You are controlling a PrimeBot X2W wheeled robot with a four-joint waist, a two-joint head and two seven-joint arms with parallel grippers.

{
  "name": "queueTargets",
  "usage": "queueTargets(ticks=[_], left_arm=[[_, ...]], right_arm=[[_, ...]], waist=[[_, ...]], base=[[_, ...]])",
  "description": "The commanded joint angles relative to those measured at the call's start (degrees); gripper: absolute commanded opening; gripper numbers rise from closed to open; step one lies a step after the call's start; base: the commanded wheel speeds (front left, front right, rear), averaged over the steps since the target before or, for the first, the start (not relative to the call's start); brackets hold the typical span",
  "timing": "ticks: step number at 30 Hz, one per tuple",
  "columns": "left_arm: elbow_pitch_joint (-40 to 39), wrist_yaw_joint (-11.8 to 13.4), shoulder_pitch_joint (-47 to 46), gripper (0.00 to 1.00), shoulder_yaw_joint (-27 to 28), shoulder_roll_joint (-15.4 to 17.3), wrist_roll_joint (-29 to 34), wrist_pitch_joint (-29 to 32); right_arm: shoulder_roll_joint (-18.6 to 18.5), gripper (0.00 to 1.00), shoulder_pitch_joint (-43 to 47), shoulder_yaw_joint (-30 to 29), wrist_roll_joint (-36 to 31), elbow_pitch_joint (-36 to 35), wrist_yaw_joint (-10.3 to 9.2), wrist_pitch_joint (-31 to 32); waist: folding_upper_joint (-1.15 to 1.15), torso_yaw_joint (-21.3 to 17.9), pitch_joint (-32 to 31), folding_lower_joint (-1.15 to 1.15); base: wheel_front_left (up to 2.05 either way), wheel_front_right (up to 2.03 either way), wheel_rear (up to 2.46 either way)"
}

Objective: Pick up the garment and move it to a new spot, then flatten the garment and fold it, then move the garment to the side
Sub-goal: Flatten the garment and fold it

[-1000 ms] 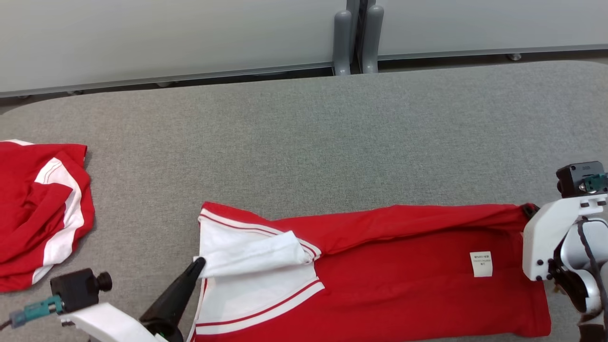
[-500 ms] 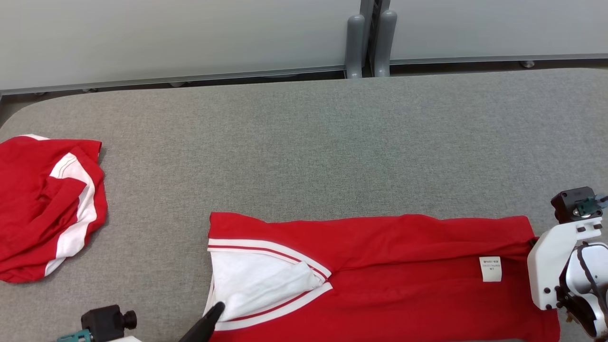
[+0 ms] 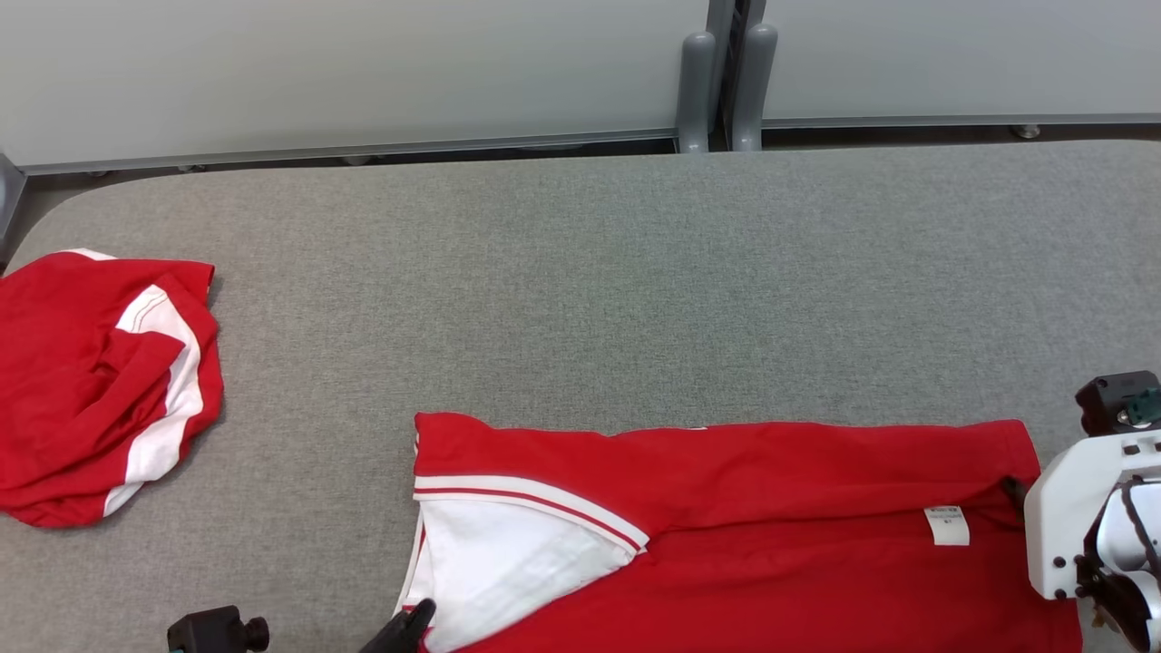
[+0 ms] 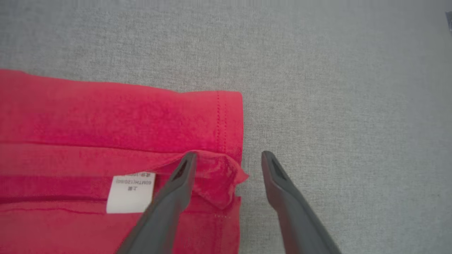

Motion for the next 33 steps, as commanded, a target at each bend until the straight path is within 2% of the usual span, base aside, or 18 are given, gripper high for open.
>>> queueTargets(ticks=[1,5,9,13,16,20,23,27,33], left_arm=[[0.61,-0.08,-0.93,1.00,0.27,-0.03,0.89,-0.65],[1.92,-0.18,-2.02,1.00,0.17,0.32,4.37,-3.13],[2.75,0.01,-3.99,1.00,1.33,0.55,9.72,-8.47],[4.33,1.96,-6.55,1.00,3.12,0.26,17.00,-15.30],[5.83,4.16,-8.46,1.00,4.56,-0.31,24.39,-17.44],[5.82,6.14,-10.17,1.00,8.74,-3.22,34.81,-18.02],[5.52,6.29,-9.37,1.00,13.17,-6.59,41.78,-18.01],[6.64,4.83,-7.24,1.00,16.73,-9.56,48.02,-18.02],[10.89,3.12,-5.94,1.00,18.03,-10.13,52.36,-18.04]], right_arm=[[0.14,1.00,0.42,-0.84,0.25,-0.88,0.00,-0.67],[3.09,1.00,2.17,-4.40,1.09,-3.64,0.01,-2.28],[7.34,1.00,4.85,-8.95,3.13,-8.21,0.01,-3.76],[10.32,1.00,7.30,-12.43,3.99,-11.84,0.01,-5.79],[11.08,1.00,8.11,-14.48,4.83,-12.75,0.01,-8.15],[11.19,1.00,8.93,-15.44,10.77,-8.92,0.01,-12.04],[11.18,1.00,8.78,-15.78,12.55,-5.26,0.01,-14.95],[11.16,1.00,7.13,-15.70,11.49,-0.42,0.02,-17.76],[11.17,1.00,5.06,-15.97,9.94,4.99,0.02,-19.10]], waist=[[0.00,0.21,-0.20,0.00],[0.00,0.85,-1.05,0.00],[0.00,1.60,-2.01,0.00],[0.00,1.72,-2.82,0.00],[0.00,1.47,-3.45,0.00],[0.00,1.12,-4.00,0.00],[0.00,0.89,-4.20,0.00],[0.00,0.47,-4.29,0.00],[0.00,0.68,-4.19,0.00]], base=[[0.00,0.00,0.00],[0.00,0.00,0.00],[0.00,0.00,0.00],[0.00,0.00,0.00],[0.00,0.00,0.00],[0.00,0.00,0.00],[0.00,0.00,0.00],[0.00,0.00,0.00],[0.00,0.00,0.00]])
